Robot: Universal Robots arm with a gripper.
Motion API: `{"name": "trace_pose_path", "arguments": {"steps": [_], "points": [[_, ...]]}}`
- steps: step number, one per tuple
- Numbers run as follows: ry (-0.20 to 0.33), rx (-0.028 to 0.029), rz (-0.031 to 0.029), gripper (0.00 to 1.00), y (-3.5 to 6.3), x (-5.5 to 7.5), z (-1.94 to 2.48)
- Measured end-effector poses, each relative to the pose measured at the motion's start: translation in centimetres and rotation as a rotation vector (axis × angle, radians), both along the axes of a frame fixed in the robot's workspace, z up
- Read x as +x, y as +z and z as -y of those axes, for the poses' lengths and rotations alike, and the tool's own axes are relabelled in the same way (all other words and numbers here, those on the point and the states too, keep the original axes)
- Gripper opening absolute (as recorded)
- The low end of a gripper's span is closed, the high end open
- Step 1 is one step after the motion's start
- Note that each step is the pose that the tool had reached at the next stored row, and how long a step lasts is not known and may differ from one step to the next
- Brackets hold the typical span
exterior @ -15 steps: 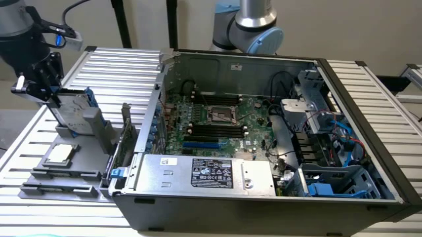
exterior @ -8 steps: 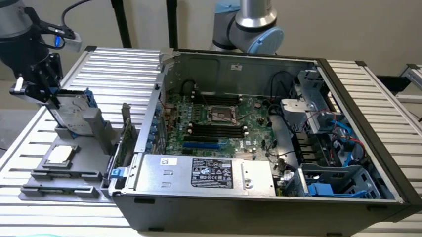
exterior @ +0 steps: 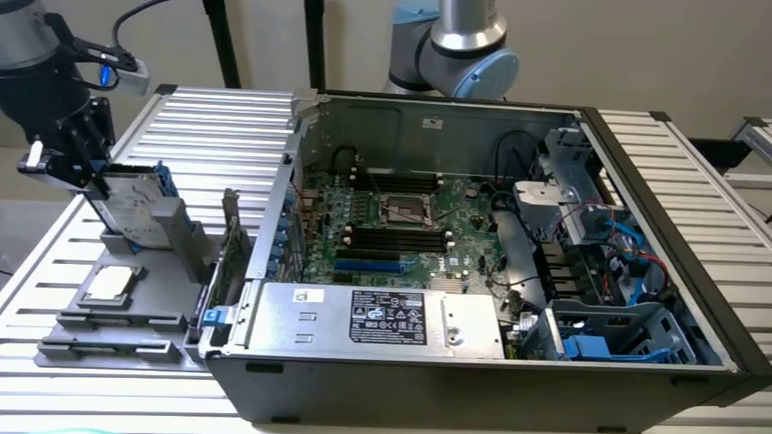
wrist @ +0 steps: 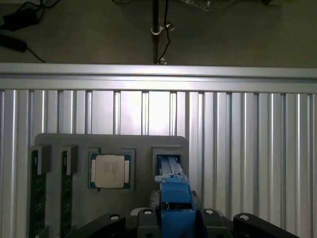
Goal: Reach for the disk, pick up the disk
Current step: 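Pick up the disk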
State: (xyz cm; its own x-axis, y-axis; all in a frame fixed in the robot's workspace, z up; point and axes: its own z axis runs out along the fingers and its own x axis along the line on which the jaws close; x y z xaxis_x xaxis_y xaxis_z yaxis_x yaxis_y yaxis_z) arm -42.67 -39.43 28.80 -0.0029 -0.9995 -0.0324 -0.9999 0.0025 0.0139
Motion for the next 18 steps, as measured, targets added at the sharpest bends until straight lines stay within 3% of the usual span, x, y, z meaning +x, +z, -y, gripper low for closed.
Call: {"name": "trace_pose_path", "arguments": {"steps": [11, 15, 18], "points": [[0.000, 0.0000, 0.0001, 0.33, 0.22, 0.0, 0.00], [0.000, 0.0000, -0.0002, 0.33, 0.95, 0.1, 0.00], [0.000, 0.0000, 0.0000, 0.33, 2.04, 0.2, 0.00]]}}
